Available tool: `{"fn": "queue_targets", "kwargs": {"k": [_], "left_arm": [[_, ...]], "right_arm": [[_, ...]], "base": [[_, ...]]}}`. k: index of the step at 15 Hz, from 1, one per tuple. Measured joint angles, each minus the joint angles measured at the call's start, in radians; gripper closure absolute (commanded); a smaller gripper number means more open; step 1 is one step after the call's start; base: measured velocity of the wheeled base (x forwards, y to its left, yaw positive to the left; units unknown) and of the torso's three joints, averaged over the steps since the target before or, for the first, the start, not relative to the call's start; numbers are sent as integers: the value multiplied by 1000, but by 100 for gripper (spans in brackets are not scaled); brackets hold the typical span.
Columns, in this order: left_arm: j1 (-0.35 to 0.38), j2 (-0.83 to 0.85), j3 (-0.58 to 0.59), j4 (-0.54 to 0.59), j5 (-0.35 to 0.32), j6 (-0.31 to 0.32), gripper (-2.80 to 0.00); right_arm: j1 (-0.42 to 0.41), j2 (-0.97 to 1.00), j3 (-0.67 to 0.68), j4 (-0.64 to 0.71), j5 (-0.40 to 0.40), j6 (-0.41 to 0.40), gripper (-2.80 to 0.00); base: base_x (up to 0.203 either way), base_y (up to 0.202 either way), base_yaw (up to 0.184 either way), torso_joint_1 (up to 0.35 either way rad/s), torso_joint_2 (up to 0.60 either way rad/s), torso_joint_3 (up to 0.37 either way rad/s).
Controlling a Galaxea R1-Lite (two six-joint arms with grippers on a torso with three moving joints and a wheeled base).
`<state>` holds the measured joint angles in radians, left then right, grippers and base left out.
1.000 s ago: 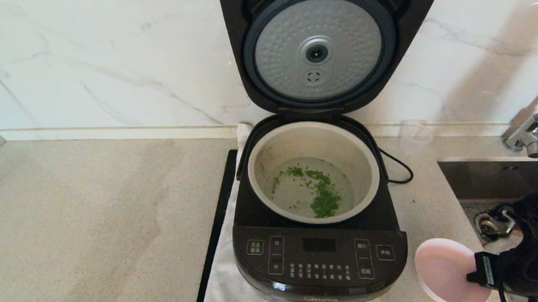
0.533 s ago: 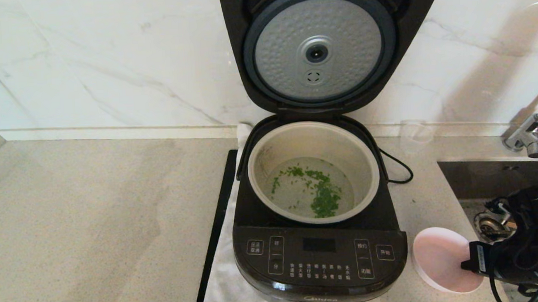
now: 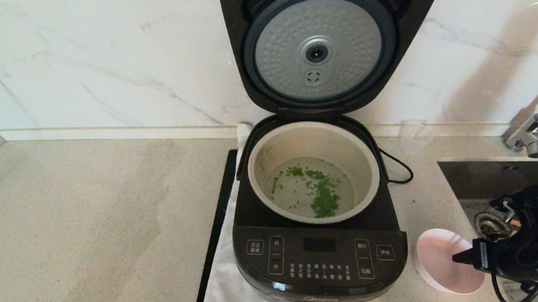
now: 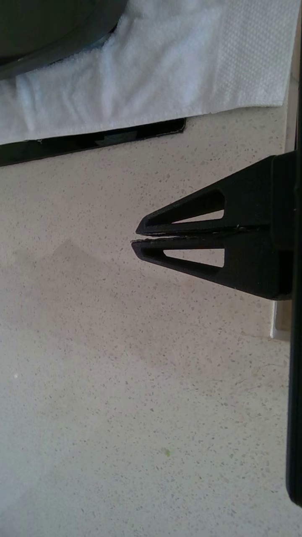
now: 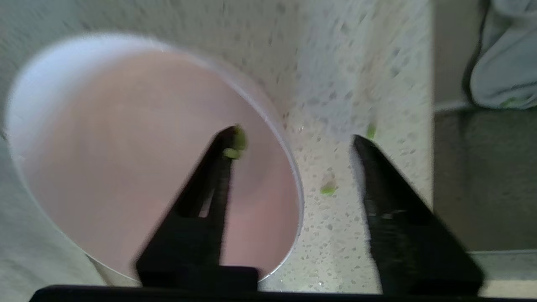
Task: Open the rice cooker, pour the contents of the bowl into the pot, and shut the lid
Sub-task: Place the bowl on the table, then turn off the tap
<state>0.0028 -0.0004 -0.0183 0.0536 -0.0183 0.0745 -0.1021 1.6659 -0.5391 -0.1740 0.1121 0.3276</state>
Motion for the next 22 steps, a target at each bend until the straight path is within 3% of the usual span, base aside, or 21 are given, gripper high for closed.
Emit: {"fn": "queue_targets", "kwargs": {"k": [2, 3, 8, 11, 17, 22], "left_arm": [[0, 0, 0, 0, 0, 0, 0], [0, 0, 0, 0, 0, 0, 0], [0, 0, 0, 0, 0, 0, 0], [0, 0, 0, 0, 0, 0, 0], [0, 0, 0, 0, 0, 1, 0], [0, 0, 0, 0, 0, 0, 0]], "right_arm": [[-18, -46, -7, 7, 0, 10, -280], [-36, -80, -15, 18, 1, 13, 0], [-87, -260, -91, 164, 4, 5, 0], [-92, -346, -137, 178, -16, 14, 0], [-152, -309, -201, 125, -295, -4, 0], [-257, -122, -243, -88, -525, -57, 0]], "base": [[0, 0, 0, 0, 0, 0], [0, 0, 0, 0, 0, 0], [0, 0, 0, 0, 0, 0], [0, 0, 0, 0, 0, 0], [0, 0, 0, 0, 0, 0], [0, 0, 0, 0, 0, 0]]}}
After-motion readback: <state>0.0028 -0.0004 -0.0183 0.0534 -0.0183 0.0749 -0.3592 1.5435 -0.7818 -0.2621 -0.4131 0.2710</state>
